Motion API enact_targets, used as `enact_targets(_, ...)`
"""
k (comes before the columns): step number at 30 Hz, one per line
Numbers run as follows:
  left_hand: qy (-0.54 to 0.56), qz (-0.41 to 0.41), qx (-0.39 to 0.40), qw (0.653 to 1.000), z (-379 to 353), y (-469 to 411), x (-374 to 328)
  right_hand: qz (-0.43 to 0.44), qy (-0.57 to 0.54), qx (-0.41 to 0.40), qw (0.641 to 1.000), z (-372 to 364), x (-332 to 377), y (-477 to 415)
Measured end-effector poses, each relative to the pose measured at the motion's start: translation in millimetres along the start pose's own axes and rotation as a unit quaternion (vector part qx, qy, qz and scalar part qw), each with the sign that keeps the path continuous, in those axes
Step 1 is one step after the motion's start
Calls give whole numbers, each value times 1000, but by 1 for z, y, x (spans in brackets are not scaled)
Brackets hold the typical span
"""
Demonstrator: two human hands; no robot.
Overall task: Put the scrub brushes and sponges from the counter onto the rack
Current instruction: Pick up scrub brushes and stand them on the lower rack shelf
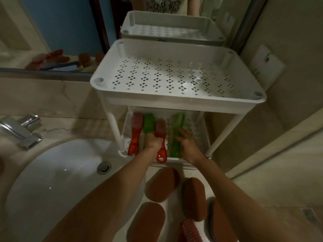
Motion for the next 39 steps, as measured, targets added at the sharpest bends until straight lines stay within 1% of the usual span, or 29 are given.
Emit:
enact_targets(2, -21, -19, -12, 1000, -3, -4, -1, -18, -14, -6, 1000, -4, -6, -6)
enact_targets(6, -64, -36, -37, 997, 2, -15, -4, -91, -78, -30, 992, -4, -22, -9)
enact_targets(10, -85, -60, -55, 993, 5, -24, -5, -154, -118, -31, 981, -7, -36, -15)
enact_targets(14, -194, -109, -35, 974, 1, -28, -14, -237, -139, -39, 961, -7, -42, -23)
enact_targets(17, -255, -141, -18, 956, -1, -33, -17, -279, -118, -24, 953, -14, -40, -28)
enact_targets(18, -270, -154, -16, 950, -1, -34, -18, -280, -109, -30, 953, -15, -39, -30)
enact_targets(20, -290, -172, -8, 941, -1, -38, -19, -277, -140, -27, 950, -18, -39, -30)
enact_targets(25, -288, -168, 6, 943, 0, -41, -19, -291, -153, -29, 944, -17, -53, -28)
enact_targets(31, -305, -180, 19, 935, -2, -44, -16, -214, -133, -31, 967, -7, -31, -25)
enact_targets(36, -338, -185, 18, 923, 3, -47, -20, -190, -146, -36, 970, -11, -15, -29)
enact_targets(39, -286, -170, 23, 943, 7, -50, -15, -192, -152, -32, 969, -14, -15, -29)
Point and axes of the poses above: each hand's wrist, its own y-axis away from the middle knuckle, its own z-axis out of the back of the hand, x = y × z, the point moved 8 cm from there along -y, towards the middle knuckle, and after that the axes turned 14 degrees about y, right-handed, at the moved point
